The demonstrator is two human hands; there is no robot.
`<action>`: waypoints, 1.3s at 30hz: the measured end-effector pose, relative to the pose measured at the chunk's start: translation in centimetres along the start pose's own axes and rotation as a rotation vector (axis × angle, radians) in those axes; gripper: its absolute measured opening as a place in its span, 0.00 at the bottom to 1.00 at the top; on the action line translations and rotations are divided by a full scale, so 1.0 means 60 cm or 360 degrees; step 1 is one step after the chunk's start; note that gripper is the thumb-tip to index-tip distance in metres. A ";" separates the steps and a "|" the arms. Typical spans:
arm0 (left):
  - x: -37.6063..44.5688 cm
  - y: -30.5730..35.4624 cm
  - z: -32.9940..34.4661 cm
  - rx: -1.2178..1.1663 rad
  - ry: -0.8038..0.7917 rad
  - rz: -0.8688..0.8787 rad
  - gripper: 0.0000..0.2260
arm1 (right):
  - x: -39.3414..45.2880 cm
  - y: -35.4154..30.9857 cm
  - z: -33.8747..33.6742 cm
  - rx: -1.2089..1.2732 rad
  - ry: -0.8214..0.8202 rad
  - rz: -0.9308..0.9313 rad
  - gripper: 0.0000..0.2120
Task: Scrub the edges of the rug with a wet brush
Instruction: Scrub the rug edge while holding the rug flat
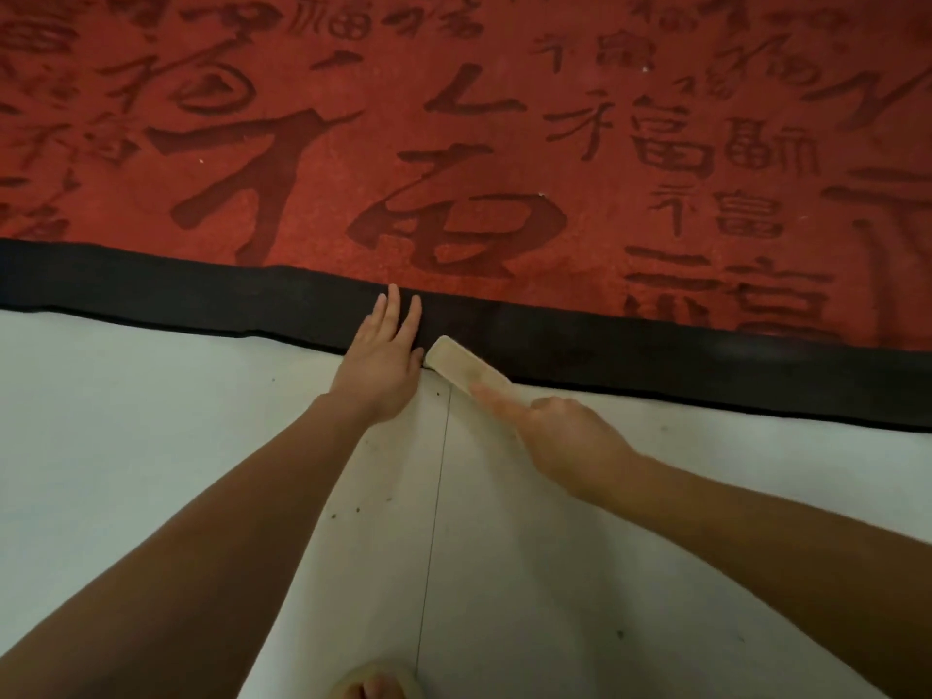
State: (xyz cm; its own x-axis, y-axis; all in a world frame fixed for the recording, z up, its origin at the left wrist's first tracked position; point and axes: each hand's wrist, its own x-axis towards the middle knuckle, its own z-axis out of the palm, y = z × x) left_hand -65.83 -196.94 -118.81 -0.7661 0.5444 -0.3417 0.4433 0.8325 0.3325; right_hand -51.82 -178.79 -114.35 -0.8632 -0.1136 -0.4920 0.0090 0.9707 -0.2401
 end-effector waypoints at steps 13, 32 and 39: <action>0.019 0.074 0.060 0.0080 0.0239 -0.0021 0.28 | -0.003 -0.065 0.055 0.0918 0.0348 0.0564 0.33; 0.036 0.047 0.033 -0.0520 0.0263 0.0161 0.20 | 0.064 0.068 -0.048 -0.0761 0.0248 0.0313 0.21; 0.037 0.060 0.029 -0.0413 0.0038 0.0036 0.23 | -0.013 0.134 -0.037 -0.0918 0.0003 0.0569 0.21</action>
State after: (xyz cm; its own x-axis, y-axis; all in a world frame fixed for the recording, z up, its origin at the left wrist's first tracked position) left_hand -65.12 -192.53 -119.90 -0.7694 0.5576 -0.3115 0.3287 0.7638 0.5555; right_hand -52.23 -170.41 -114.05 -0.8580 0.2350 -0.4567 0.0235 0.9062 0.4222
